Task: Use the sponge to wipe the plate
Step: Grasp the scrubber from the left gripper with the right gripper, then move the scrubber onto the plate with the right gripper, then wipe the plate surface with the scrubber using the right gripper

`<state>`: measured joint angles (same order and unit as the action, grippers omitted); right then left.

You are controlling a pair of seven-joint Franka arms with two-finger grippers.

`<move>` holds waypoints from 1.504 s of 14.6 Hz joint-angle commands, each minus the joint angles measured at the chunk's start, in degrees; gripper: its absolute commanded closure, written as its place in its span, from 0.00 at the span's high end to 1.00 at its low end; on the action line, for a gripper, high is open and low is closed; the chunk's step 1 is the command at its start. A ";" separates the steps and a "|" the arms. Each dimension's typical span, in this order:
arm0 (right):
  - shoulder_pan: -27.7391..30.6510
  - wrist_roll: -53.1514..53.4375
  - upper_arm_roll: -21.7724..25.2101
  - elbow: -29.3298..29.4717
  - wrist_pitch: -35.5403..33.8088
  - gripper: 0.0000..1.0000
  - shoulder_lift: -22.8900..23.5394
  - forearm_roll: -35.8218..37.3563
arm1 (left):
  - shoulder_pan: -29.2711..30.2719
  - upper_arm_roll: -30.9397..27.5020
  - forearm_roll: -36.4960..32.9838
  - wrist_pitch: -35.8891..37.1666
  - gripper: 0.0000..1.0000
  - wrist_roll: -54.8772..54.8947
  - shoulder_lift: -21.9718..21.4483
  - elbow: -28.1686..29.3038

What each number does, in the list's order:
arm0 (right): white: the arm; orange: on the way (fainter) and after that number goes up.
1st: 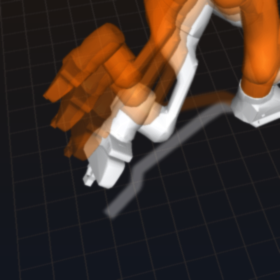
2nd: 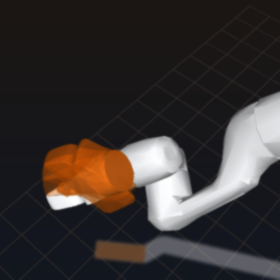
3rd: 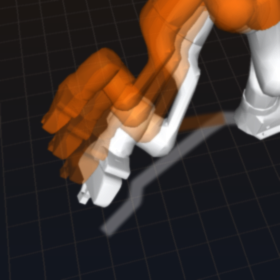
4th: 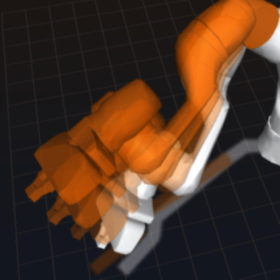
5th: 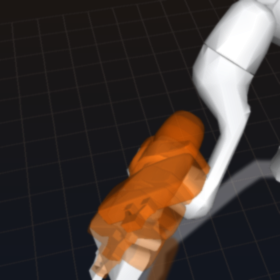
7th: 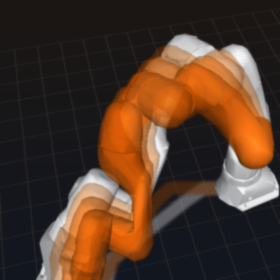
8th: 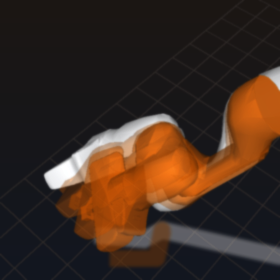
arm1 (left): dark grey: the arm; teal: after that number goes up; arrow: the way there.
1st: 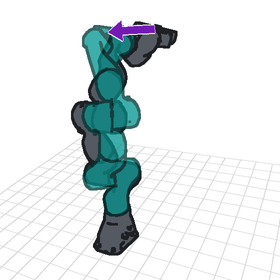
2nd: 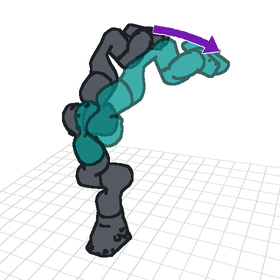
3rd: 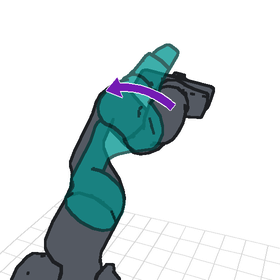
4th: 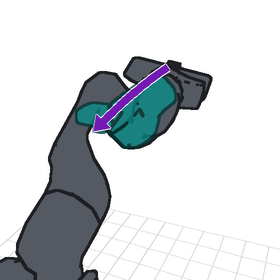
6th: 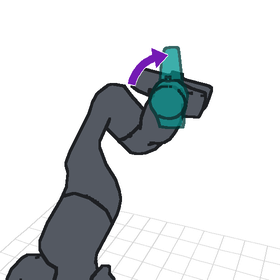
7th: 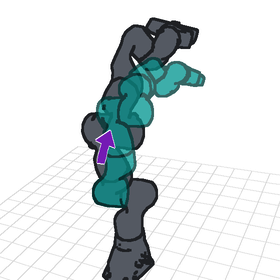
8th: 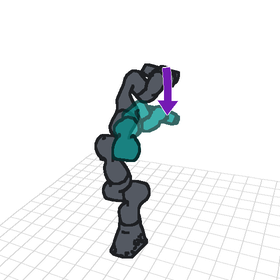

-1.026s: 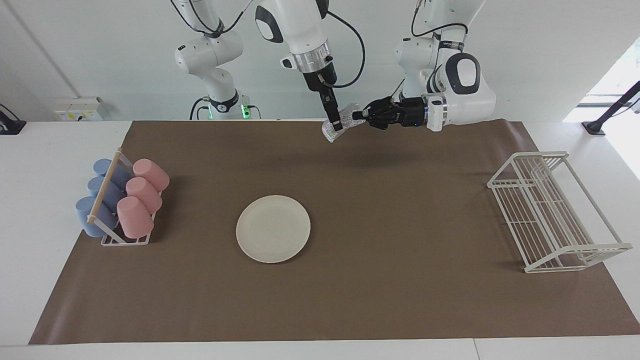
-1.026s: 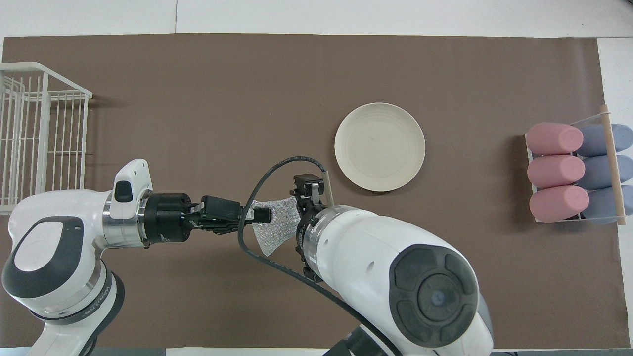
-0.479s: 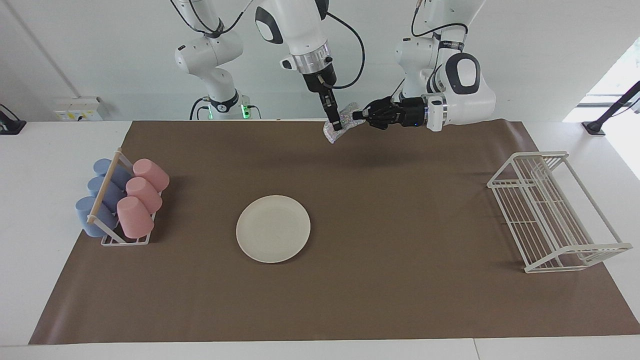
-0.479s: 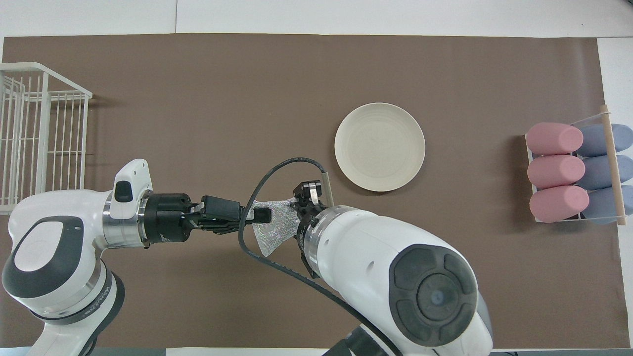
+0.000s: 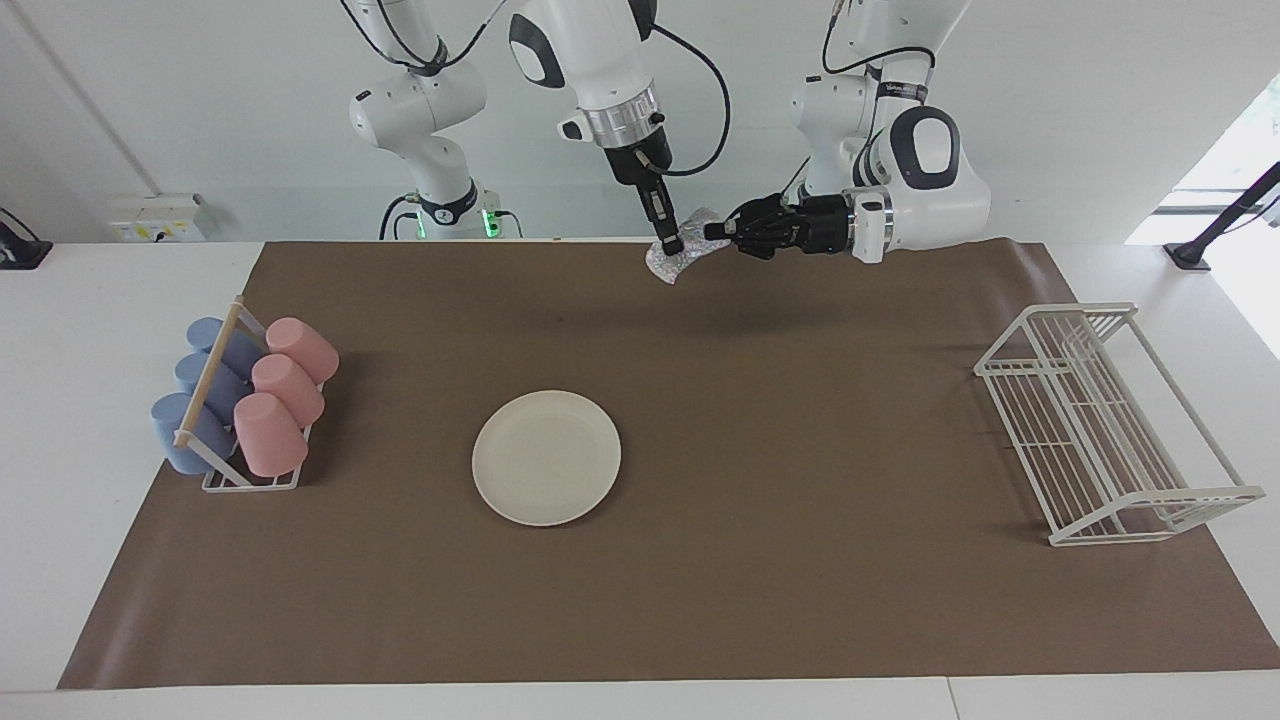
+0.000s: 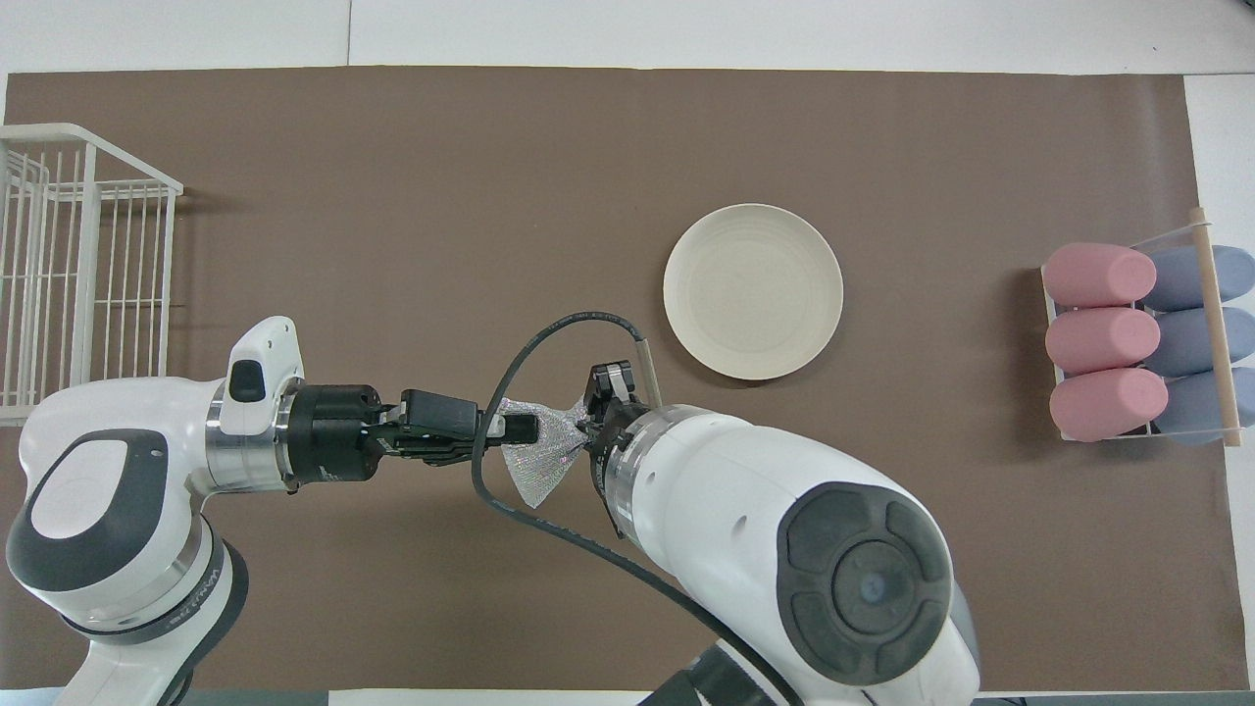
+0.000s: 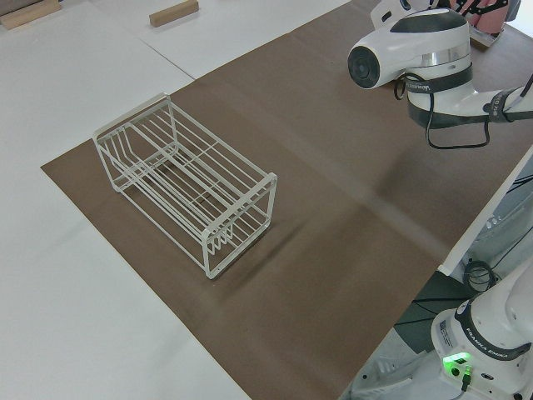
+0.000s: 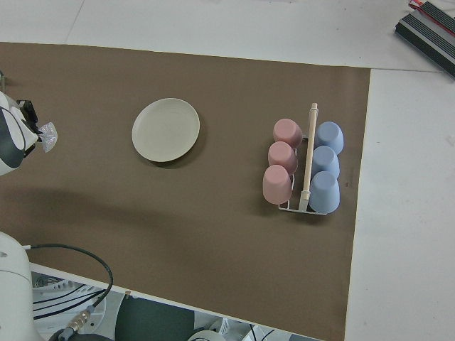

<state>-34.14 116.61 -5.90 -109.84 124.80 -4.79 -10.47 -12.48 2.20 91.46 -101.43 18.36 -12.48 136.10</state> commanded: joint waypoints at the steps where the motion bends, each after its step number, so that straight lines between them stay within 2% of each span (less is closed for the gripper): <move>1: 0.66 -1.83 -0.07 -1.95 0.70 0.00 -1.54 -1.13 | -0.71 -0.54 0.56 -1.05 0.59 0.27 -1.93 1.45; 2: 0.74 -1.92 -0.07 -1.95 0.62 0.00 -1.54 -1.13 | -0.71 -0.45 0.48 -1.05 1.00 -1.12 -2.37 1.45; 6: 3.90 -5.15 0.10 -2.13 0.18 0.00 -1.45 -0.96 | -0.18 -0.36 -4.53 -1.23 1.00 -3.68 -2.73 0.75; 9: 10.30 -16.38 0.10 -4.23 1.22 0.00 0.47 -0.96 | 0.43 -0.53 -7.16 -1.23 1.00 -4.21 -2.73 0.40; 11: 12.43 -22.02 0.01 -4.50 6.82 0.00 5.64 -1.04 | 2.45 -0.45 -11.19 -1.23 1.00 -5.87 -2.55 -0.74; 15: 14.01 -26.34 0.10 -4.85 18.43 0.00 14.61 -1.04 | 4.65 -0.45 -21.56 -3.58 1.00 -6.23 -1.94 -1.63; 19: 15.77 -31.34 0.10 -4.94 25.39 0.00 22.35 -1.04 | 5.71 -0.36 -33.94 -8.06 1.00 -6.93 -1.59 -2.77; 22: 17.97 -34.52 0.01 -4.77 26.63 0.00 25.43 -1.04 | 5.80 -0.45 -45.28 -12.91 1.00 -9.03 -0.62 -2.77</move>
<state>-17.98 85.03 -5.19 -115.22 150.53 19.14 -10.49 -7.17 1.42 52.52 -111.65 11.51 -13.62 133.89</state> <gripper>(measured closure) 0.921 0.000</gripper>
